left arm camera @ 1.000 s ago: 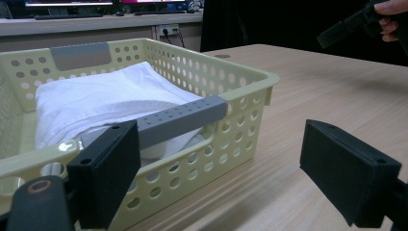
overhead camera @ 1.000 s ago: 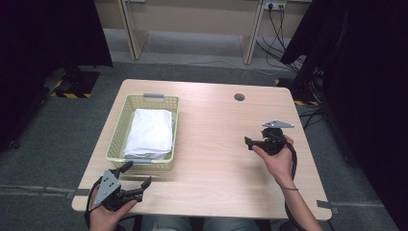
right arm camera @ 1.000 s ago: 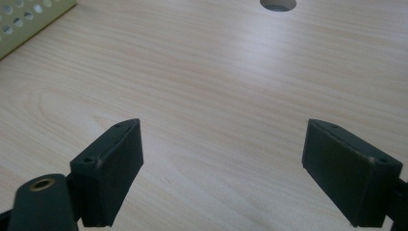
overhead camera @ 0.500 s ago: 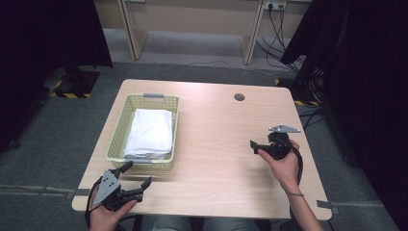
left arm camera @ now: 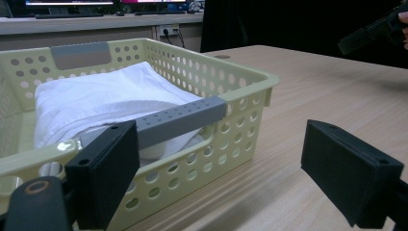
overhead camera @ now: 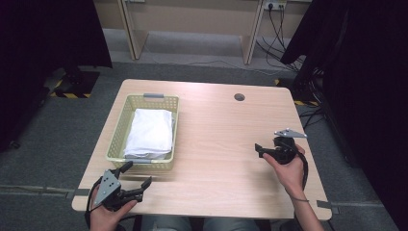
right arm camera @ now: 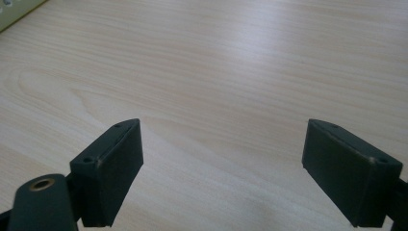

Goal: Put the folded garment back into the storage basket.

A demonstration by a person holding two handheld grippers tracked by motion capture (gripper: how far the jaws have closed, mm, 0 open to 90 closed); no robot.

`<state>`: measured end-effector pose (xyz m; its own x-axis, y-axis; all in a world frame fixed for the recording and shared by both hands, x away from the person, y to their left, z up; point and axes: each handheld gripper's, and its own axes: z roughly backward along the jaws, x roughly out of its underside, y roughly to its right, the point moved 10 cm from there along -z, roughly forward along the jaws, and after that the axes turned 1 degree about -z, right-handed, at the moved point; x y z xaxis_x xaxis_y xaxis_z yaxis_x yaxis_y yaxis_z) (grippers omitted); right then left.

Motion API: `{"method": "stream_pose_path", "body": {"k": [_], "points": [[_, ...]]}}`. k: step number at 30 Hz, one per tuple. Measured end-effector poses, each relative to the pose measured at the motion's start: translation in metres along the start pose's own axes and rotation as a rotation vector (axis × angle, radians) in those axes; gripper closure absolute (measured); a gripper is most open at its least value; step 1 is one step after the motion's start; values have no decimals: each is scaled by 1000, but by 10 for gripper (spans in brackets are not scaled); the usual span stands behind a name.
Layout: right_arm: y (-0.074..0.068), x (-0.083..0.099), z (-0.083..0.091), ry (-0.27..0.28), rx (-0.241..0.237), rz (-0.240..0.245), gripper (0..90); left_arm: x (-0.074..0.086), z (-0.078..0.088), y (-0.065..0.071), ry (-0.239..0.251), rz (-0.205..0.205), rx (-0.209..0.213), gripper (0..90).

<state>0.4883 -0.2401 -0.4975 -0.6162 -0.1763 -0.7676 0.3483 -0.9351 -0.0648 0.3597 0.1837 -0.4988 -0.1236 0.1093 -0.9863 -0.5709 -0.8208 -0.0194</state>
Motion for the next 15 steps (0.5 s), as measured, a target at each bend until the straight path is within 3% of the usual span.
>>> {"method": "stream_pose_path", "body": {"k": [15], "points": [[10, 14, 8, 8, 8, -19, 145, 0, 0, 0, 0, 1, -3, 127]]}}
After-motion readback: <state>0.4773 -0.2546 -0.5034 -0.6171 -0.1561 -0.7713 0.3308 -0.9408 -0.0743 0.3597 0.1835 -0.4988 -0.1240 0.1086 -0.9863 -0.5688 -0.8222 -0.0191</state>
